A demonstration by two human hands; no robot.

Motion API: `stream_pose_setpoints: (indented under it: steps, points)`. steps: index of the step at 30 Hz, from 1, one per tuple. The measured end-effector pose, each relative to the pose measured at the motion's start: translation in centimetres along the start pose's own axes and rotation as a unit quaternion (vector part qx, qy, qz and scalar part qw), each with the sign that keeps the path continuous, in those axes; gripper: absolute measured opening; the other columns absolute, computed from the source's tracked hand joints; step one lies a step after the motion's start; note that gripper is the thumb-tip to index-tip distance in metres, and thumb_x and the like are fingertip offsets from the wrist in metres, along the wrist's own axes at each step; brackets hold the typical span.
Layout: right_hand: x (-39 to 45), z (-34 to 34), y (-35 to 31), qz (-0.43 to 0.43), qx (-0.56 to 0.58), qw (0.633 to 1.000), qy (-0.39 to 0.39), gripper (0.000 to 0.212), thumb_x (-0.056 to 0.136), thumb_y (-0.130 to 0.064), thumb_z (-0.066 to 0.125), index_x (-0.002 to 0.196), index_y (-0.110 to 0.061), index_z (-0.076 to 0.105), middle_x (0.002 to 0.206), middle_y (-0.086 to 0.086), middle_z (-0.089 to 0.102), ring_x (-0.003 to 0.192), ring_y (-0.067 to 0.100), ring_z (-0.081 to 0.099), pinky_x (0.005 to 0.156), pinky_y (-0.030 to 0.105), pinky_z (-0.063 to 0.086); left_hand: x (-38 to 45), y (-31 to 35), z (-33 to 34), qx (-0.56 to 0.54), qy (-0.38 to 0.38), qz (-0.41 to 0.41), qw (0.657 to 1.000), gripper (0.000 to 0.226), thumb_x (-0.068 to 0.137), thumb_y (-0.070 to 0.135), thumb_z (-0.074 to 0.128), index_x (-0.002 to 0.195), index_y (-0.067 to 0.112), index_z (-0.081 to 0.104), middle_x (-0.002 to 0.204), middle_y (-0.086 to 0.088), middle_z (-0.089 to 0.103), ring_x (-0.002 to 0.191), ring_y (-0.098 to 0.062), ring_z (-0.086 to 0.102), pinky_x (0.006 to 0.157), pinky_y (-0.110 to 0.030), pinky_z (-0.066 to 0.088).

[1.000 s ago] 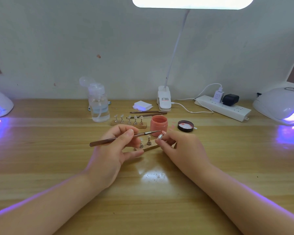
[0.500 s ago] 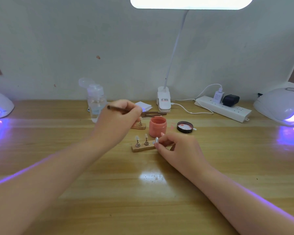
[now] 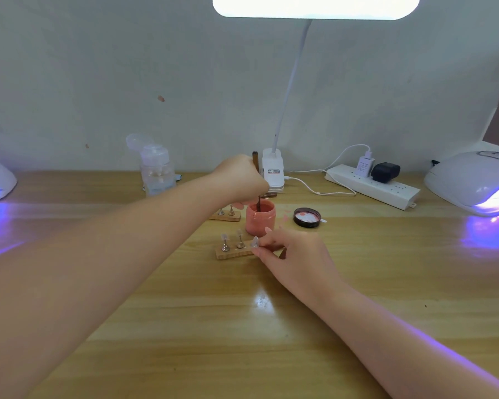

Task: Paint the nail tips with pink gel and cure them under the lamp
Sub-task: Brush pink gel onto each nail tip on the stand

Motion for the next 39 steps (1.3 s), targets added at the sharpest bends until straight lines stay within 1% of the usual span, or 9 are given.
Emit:
stream_pose_setpoints:
  steps: [4,8,12,17,25,30,33,35,39]
  points:
    - [-0.1,-0.1,-0.3,-0.011,0.005,1.0,0.007,0.007,0.085,-0.028,0.071,0.085,-0.023,0.074,0.082,-0.014,0.072,0.093,0.01,0.067,0.087,0.037,0.051,0.2,-1.2,-0.7,-0.07,0.018,-0.032,0.997,0.012,0.091,0.014,0.055,0.083,0.007,0.06,0.069,-0.006,0.064,0.056,-0.016,0.057,0.056,-0.028,0.053]
    - [-0.1,-0.2,-0.3,-0.008,-0.006,1.0,0.018,0.005,0.083,-0.032,0.073,0.084,-0.027,0.073,0.069,-0.027,0.061,0.067,0.003,0.058,0.068,0.031,0.05,-0.2,-3.6,-2.7,-0.239,0.058,-0.085,0.965,0.009,0.087,0.006,0.056,0.08,0.004,0.061,0.053,-0.003,0.06,0.038,-0.011,0.05,0.046,-0.022,0.046]
    - [-0.1,-0.2,-0.3,-0.01,-0.017,1.0,0.024,0.006,0.084,-0.034,0.072,0.084,-0.029,0.072,0.079,-0.016,0.07,0.07,0.006,0.061,0.067,0.031,0.051,-1.2,-6.3,-2.9,-0.34,0.057,-0.129,0.93,0.015,0.088,0.007,0.053,0.075,0.006,0.062,0.042,0.002,0.056,0.035,-0.01,0.047,0.044,-0.017,0.047]
    - [0.1,-0.2,-0.2,-0.003,-0.019,1.0,0.021,0.005,0.085,-0.035,0.07,0.084,-0.03,0.07,0.08,-0.016,0.07,0.077,0.006,0.063,0.069,0.032,0.052,-2.3,-8.9,-2.3,-0.399,0.064,-0.166,0.899,0.018,0.088,0.007,0.053,0.073,0.007,0.061,0.043,0.002,0.055,0.035,-0.009,0.047,0.04,-0.017,0.047]
    - [0.1,-0.4,-0.2,-0.008,0.0,1.0,0.023,0.007,0.084,-0.031,0.072,0.088,-0.026,0.074,0.081,-0.016,0.07,0.076,0.004,0.061,0.07,0.029,0.051,-2.8,-8.3,-1.8,-0.419,0.039,-0.142,0.896,0.015,0.09,0.009,0.057,0.077,0.007,0.064,0.049,0.0,0.061,0.041,-0.01,0.056,0.046,-0.021,0.054]
    - [0.0,-0.3,-0.1,0.001,-0.007,1.0,0.022,0.007,0.085,-0.031,0.07,0.089,-0.027,0.074,0.084,-0.014,0.072,0.081,0.008,0.064,0.073,0.034,0.051,-3.4,-9.8,-2.5,-0.422,0.082,-0.154,0.889,0.011,0.087,0.006,0.058,0.079,0.005,0.064,0.048,0.0,0.059,0.042,-0.011,0.055,0.047,-0.022,0.055]
    - [0.0,-0.2,-0.2,-0.003,-0.012,1.0,0.019,0.007,0.086,-0.031,0.07,0.09,-0.027,0.074,0.084,-0.015,0.071,0.08,0.006,0.063,0.073,0.033,0.051,-3.6,-9.6,-2.7,-0.466,0.092,-0.131,0.87,0.011,0.088,0.007,0.059,0.079,0.005,0.065,0.05,0.0,0.059,0.044,-0.012,0.056,0.048,-0.023,0.055]
    - [0.0,-0.3,-0.2,-0.005,-0.014,1.0,0.021,0.007,0.086,-0.031,0.07,0.089,-0.027,0.074,0.084,-0.015,0.071,0.079,0.006,0.063,0.072,0.032,0.051,-3.6,-8.9,-2.2,-0.499,0.076,-0.117,0.855,0.013,0.09,0.009,0.06,0.078,0.005,0.066,0.052,-0.001,0.061,0.046,-0.013,0.057,0.049,-0.023,0.055]
    - [0.0,-0.4,-0.2,0.002,-0.011,0.999,0.03,0.004,0.084,-0.03,0.071,0.086,-0.027,0.073,0.082,-0.014,0.071,0.073,0.005,0.062,0.069,0.032,0.051,-3.6,-8.7,-0.6,-0.486,0.052,-0.139,0.861,0.015,0.091,0.01,0.058,0.079,0.005,0.064,0.054,-0.001,0.061,0.047,-0.013,0.057,0.048,-0.023,0.055]
Point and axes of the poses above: each hand's wrist, its own x-axis towards the middle knuckle, its own z-axis out of the palm, y = z × x, the point moved 8 cm from there along x, towards the middle knuckle
